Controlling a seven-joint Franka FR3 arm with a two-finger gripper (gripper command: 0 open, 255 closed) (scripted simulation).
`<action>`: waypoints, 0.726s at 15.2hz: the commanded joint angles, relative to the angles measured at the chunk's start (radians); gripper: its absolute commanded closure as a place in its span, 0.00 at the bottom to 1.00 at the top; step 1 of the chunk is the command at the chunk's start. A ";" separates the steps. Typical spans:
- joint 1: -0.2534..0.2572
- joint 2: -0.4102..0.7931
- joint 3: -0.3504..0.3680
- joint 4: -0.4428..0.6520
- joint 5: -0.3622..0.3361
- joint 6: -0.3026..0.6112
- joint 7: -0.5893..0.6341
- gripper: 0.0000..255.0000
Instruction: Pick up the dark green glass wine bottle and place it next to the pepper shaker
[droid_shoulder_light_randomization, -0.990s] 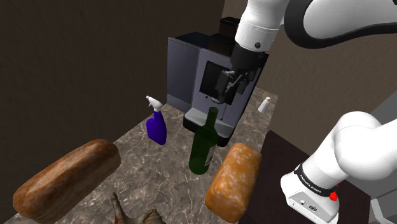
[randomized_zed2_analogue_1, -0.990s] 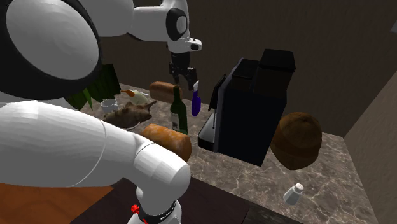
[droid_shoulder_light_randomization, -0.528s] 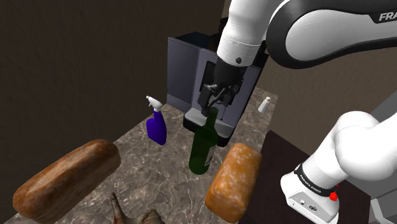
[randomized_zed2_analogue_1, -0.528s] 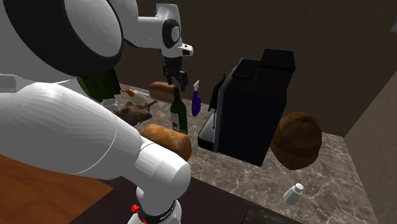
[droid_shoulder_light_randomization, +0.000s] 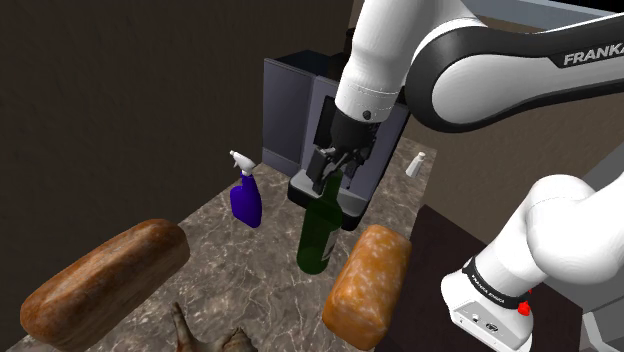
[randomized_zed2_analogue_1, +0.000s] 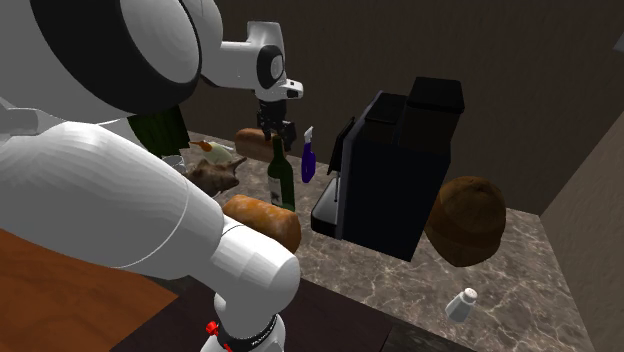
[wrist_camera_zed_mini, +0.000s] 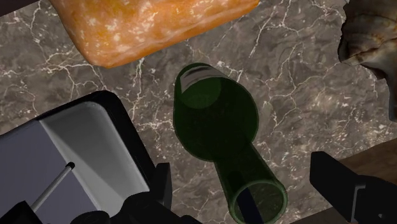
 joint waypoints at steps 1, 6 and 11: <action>0.000 0.000 0.000 -0.001 0.000 0.002 0.000 0.00; 0.000 0.000 0.000 -0.001 0.000 0.001 0.000 1.00; 0.000 0.000 0.000 -0.001 0.000 0.001 0.000 1.00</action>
